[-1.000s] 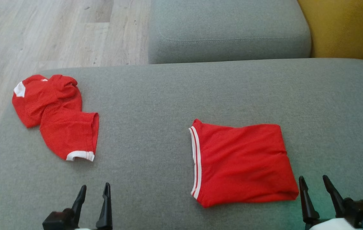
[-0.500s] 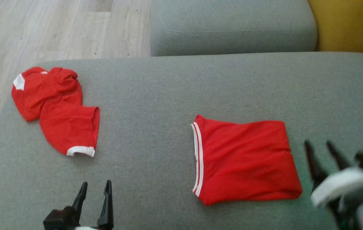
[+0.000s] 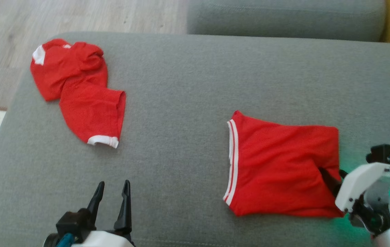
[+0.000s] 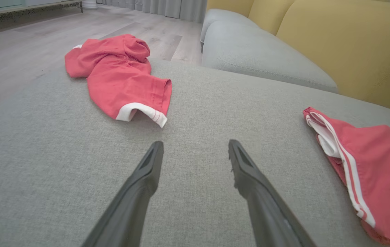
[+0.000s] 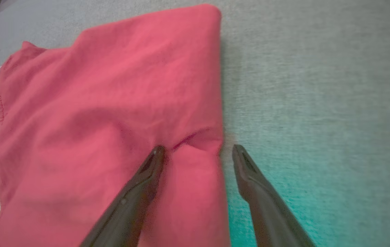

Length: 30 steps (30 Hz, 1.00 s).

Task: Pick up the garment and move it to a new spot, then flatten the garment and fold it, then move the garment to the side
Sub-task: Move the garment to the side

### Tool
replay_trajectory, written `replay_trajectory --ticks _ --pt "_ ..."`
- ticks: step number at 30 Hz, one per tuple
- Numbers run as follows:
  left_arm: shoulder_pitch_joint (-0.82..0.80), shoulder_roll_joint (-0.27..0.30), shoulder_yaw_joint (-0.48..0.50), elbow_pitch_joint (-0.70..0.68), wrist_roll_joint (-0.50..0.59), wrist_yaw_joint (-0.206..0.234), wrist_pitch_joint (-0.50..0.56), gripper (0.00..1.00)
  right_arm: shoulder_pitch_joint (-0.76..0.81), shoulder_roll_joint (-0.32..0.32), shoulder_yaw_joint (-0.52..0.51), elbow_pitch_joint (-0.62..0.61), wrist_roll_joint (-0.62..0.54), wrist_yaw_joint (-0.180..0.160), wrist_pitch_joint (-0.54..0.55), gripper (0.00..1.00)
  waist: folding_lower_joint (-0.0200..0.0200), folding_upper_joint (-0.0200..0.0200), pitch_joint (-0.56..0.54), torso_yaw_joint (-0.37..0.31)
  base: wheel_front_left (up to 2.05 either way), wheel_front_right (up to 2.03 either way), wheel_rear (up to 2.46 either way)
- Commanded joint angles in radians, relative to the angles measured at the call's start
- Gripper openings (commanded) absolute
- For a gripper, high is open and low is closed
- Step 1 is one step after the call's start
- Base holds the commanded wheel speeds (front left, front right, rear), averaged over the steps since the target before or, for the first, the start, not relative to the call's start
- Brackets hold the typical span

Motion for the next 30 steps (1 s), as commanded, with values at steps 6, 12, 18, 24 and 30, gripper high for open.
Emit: replay_trajectory --ticks 6,12,18,24,30 --pt "-0.052 -0.005 0.039 -0.042 -0.003 0.008 -0.012 1.00 -0.113 -0.017 0.027 -0.031 0.060 -0.001 -0.005 0.00 -0.0001 0.0000 0.033 -0.015 0.00 0.00 0.00" --pt "-0.052 -0.005 0.050 -0.068 0.004 0.009 -0.012 1.00 -0.187 -0.029 0.012 -0.034 0.024 -0.001 -0.054 0.00 -0.0001 0.0000 0.071 -0.155 0.00 0.00 0.00" --pt "-0.119 -0.005 0.040 -0.074 0.042 -0.014 -0.012 1.00 -0.263 -0.066 0.021 -0.019 -0.044 -0.001 -0.120 0.00 -0.0001 0.0000 0.158 -0.308 0.00 0.00 0.00" --pt "-0.197 -0.005 0.057 -0.075 0.061 -0.023 -0.012 1.00 -0.361 -0.109 0.009 0.068 -0.092 -0.001 -0.183 0.00 -0.0001 0.0000 0.225 -0.354 0.00 0.00 0.00" --pt "-0.250 -0.005 0.048 -0.103 0.099 -0.039 -0.012 1.00 -0.530 -0.229 -0.093 0.198 -0.211 -0.001 -0.262 0.00 -0.0001 0.0000 0.339 -0.293 0.00 0.00 0.00"
